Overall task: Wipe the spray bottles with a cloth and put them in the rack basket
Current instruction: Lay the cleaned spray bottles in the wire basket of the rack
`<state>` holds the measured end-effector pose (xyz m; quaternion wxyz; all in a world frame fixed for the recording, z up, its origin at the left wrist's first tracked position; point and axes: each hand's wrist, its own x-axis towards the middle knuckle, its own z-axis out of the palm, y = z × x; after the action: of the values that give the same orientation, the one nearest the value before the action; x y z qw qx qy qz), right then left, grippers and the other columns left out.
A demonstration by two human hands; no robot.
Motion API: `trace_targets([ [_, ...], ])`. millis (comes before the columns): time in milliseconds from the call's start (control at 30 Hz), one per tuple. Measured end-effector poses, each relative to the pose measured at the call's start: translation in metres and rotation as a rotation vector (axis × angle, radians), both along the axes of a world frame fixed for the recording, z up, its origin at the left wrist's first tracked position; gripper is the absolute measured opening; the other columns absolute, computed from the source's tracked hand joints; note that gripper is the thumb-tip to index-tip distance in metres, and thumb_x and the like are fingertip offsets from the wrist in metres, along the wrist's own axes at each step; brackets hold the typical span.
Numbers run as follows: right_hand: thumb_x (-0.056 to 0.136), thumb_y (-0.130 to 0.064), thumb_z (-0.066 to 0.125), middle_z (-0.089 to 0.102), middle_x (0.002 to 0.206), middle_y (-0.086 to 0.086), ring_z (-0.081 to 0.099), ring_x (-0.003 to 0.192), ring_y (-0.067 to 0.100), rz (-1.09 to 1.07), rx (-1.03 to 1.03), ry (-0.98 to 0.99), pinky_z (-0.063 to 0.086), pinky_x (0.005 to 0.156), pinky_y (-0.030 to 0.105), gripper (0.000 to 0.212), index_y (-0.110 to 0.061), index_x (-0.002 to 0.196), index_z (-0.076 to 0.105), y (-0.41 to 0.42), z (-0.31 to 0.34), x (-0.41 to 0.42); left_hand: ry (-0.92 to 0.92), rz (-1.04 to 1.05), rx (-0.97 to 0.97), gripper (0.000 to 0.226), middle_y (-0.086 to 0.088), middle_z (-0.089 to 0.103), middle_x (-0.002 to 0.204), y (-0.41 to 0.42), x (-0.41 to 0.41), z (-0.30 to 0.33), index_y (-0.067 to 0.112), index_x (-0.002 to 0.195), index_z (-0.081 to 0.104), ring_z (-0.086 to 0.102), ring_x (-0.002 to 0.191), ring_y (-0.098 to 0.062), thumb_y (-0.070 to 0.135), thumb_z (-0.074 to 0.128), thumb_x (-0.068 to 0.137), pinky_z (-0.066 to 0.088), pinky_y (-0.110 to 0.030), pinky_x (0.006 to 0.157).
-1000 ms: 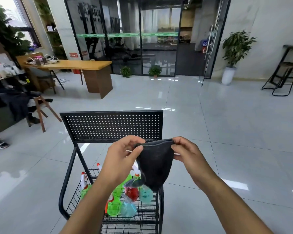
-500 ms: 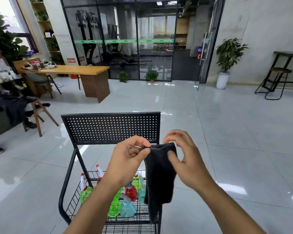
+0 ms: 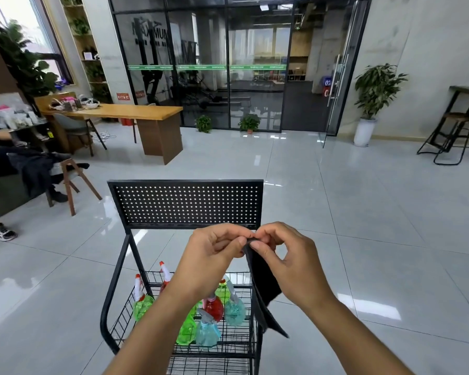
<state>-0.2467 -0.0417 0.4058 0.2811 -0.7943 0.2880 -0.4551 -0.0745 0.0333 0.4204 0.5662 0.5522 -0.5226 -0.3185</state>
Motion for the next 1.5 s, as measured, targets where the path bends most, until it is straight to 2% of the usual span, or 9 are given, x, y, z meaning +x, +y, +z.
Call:
trace_targets([
  [200, 0.1, -0.018, 0.071, 0.062, 0.099, -0.017, 0.063, 0.088, 0.007, -0.062, -0.191, 0.032, 0.049, 0.077, 0.017, 0.009, -0.024, 0.107, 0.074, -0.008, -0.007, 0.002, 0.038, 0.041, -0.015, 0.013, -0.01, 0.081, 0.09, -0.008, 0.001, -0.003, 0.006, 0.103, 0.075, 0.076, 0.081, -0.016, -0.004, 0.067, 0.1, 0.061, -0.027, 0.08],
  [400, 0.104, -0.022, 0.062, 0.061, 0.102, -0.009, 0.062, 0.094, 0.014, -0.111, -0.373, 0.029, 0.054, 0.079, 0.035, 0.015, -0.018, 0.106, 0.076, -0.015, -0.01, 0.002, 0.06, 0.05, -0.042, 0.014, -0.009, 0.079, 0.088, -0.012, 0.001, 0.0, 0.007, 0.104, 0.073, 0.074, 0.079, -0.013, -0.005, 0.067, 0.1, 0.059, -0.024, 0.079],
  [567, 0.105, -0.02, 0.06, 0.061, 0.098, -0.014, 0.059, 0.089, 0.01, -0.084, -0.281, 0.018, 0.052, 0.077, 0.035, 0.009, -0.02, 0.101, 0.069, -0.012, -0.006, 0.006, 0.008, 0.061, -0.057, 0.015, -0.007, 0.079, 0.089, -0.009, 0.004, 0.0, 0.01, 0.108, 0.069, 0.077, 0.086, -0.016, -0.002, 0.071, 0.099, 0.062, -0.033, 0.089],
  [733, 0.106, -0.021, 0.054, 0.059, 0.099, -0.015, 0.06, 0.098, 0.013, -0.06, -0.203, 0.007, 0.05, 0.085, 0.035, 0.009, -0.02, 0.102, 0.062, -0.008, -0.003, 0.012, -0.095, 0.072, -0.072, 0.02, 0.001, 0.079, 0.089, -0.004, 0.004, 0.007, 0.016, 0.107, 0.07, 0.075, 0.088, -0.014, -0.002, 0.071, 0.099, 0.057, -0.023, 0.087],
  [1000, 0.102, -0.021, 0.068, 0.067, 0.09, -0.014, 0.064, 0.089, 0.013, 0.01, -0.083, 0.03, 0.052, 0.078, 0.034, 0.007, -0.024, 0.096, 0.066, -0.008, 0.005, 0.012, -0.123, -0.007, -0.074, 0.028, 0.0, 0.077, 0.1, -0.001, 0.007, 0.01, 0.02, 0.115, 0.068, 0.075, 0.096, -0.017, 0.015, 0.084, 0.092, 0.061, -0.032, 0.091],
  [1167, 0.104, -0.032, 0.063, 0.065, 0.088, -0.008, 0.061, 0.087, 0.012, 0.228, 0.197, 0.049, 0.052, 0.085, 0.036, 0.013, -0.027, 0.093, 0.066, -0.016, 0.011, 0.002, -0.123, -0.021, -0.066, 0.025, 0.007, 0.076, 0.092, -0.002, 0.012, 0.012, 0.018, 0.109, 0.073, 0.073, 0.091, -0.012, -0.003, 0.077, 0.094, 0.059, -0.027, 0.088],
  [1233, 0.104, -0.04, 0.061, 0.064, 0.094, -0.009, 0.06, 0.094, 0.016, 0.321, 0.256, 0.153, 0.051, 0.09, 0.037, 0.013, -0.033, 0.095, 0.068, -0.022, 0.008, -0.004, -0.128, -0.015, -0.068, 0.025, 0.006, 0.076, 0.09, -0.002, 0.016, 0.014, 0.017, 0.105, 0.074, 0.073, 0.089, -0.013, -0.007, 0.071, 0.097, 0.059, -0.031, 0.09],
  [1367, 0.1, -0.043, 0.067, 0.061, 0.092, -0.02, 0.052, 0.102, 0.011, 0.359, 0.147, 0.478, 0.047, 0.094, 0.036, 0.018, -0.048, 0.084, 0.064, -0.029, 0.006, -0.016, -0.169, 0.009, -0.065, 0.027, 0.002, 0.078, 0.09, 0.0, 0.029, 0.02, 0.02, 0.101, 0.077, 0.074, 0.089, -0.017, -0.005, 0.07, 0.098, 0.058, -0.033, 0.091],
  [1500, 0.096, -0.043, 0.072, 0.057, 0.102, -0.018, 0.056, 0.109, 0.007, 0.188, 0.029, 0.445, 0.045, 0.094, 0.024, 0.013, -0.044, 0.085, 0.066, -0.035, 0.017, -0.023, -0.286, 0.053, -0.06, 0.026, 0.005, 0.078, 0.089, 0.002, 0.04, 0.02, 0.019, 0.096, 0.078, 0.073, 0.082, -0.014, -0.006, 0.072, 0.096, 0.059, -0.03, 0.088],
])
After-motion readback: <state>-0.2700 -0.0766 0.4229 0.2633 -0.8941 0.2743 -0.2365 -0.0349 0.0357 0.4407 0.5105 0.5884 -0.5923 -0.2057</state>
